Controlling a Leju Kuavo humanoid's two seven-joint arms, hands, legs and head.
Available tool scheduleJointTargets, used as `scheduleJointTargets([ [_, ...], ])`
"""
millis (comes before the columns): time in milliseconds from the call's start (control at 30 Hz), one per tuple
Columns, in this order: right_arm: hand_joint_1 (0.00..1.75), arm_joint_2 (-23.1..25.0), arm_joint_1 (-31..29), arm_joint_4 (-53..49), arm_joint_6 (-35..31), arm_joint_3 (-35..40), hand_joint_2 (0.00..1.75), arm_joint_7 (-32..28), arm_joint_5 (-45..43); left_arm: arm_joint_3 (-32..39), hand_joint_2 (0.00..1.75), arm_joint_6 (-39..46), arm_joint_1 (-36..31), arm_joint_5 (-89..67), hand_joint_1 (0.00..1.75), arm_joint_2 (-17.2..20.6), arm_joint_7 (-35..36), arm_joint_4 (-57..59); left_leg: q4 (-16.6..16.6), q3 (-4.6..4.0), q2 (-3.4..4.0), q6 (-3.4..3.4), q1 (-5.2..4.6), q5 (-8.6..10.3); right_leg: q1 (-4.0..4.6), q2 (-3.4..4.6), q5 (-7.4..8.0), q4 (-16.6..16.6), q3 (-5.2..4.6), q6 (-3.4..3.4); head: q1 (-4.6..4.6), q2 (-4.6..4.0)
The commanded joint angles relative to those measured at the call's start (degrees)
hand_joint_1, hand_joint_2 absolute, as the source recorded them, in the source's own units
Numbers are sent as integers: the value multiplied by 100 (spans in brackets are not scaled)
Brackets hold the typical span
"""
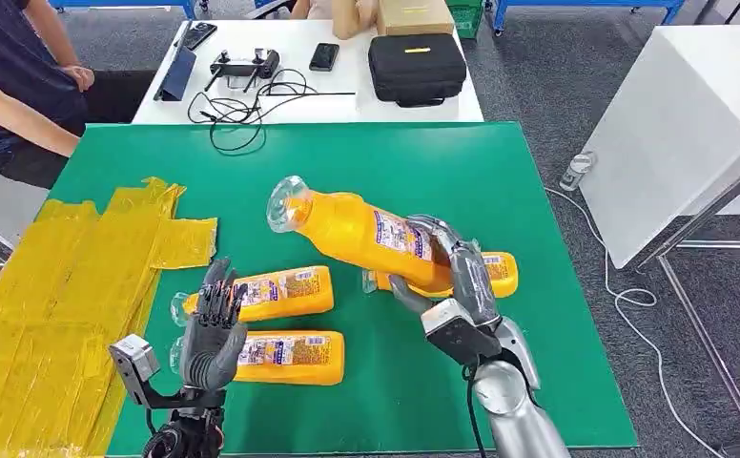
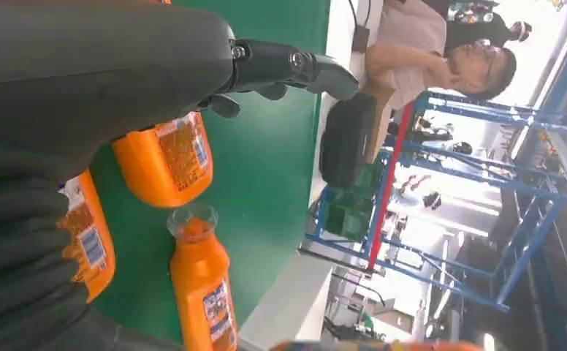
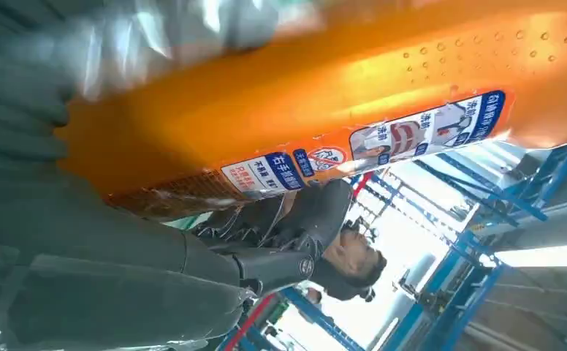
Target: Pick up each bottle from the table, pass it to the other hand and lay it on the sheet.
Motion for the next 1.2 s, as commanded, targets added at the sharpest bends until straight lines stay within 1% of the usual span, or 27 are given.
scheduleJointTargets([
  [33,175,314,-586,775,77,334,175,166,-81,-494,175,-91,-506,5,0,100,65,231,4,-5,8,-6,0,1,0,0,4,2,-6,5,0,0],
  [167,175,562,-946,1160,142,645,175,300,-205,-608,175,25,-601,34,0,91,132,250,1,-6,17,-5,0,2,-4,10,6,2,-7,2,0,0],
  [267,175,706,-1026,1196,198,800,175,355,-234,-612,175,78,-597,51,0,94,172,170,1,-7,18,-6,1,1,-3,10,6,2,-8,1,0,-2],
  [367,175,764,-1117,1301,259,973,175,448,-255,-621,175,97,-664,61,0,92,210,199,3,1,14,-12,3,1,1,2,1,6,-5,3,0,0],
  [533,175,926,-1443,1893,331,1211,175,531,-380,-722,175,7,-770,68,0,7,277,119,3,-1,6,-11,2,5,5,-2,3,7,-4,5,0,0],
  [900,175,1011,-1457,2029,325,1318,175,525,-385,-727,175,0,-766,64,0,-19,306,6,5,0,3,-12,2,2,3,-7,0,8,-1,6,0,-2],
  [967,175,1050,-1412,2049,336,1412,175,535,-345,-720,175,-6,-772,65,0,-29,319,-47,2,-2,-1,-10,1,5,1,-8,1,6,-3,4,0,0],
  [1000,175,1093,-1278,2075,325,1580,175,586,-290,-670,175,-18,-733,84,0,-44,367,-188,2,0,1,-12,3,4,3,-6,1,5,-1,4,0,0],
  [1100,175,1124,-1134,2212,319,1713,175,603,-287,-627,175,-32,-681,110,0,-31,420,-283,0,3,1,-13,4,3,5,-8,0,3,2,4,0,0],
  [1200,175,1159,-1151,2506,346,1831,175,548,-342,-602,175,-57,-632,166,0,-18,442,-355,-3,3,0,-10,2,5,5,-5,2,1,0,3,0,0],
])
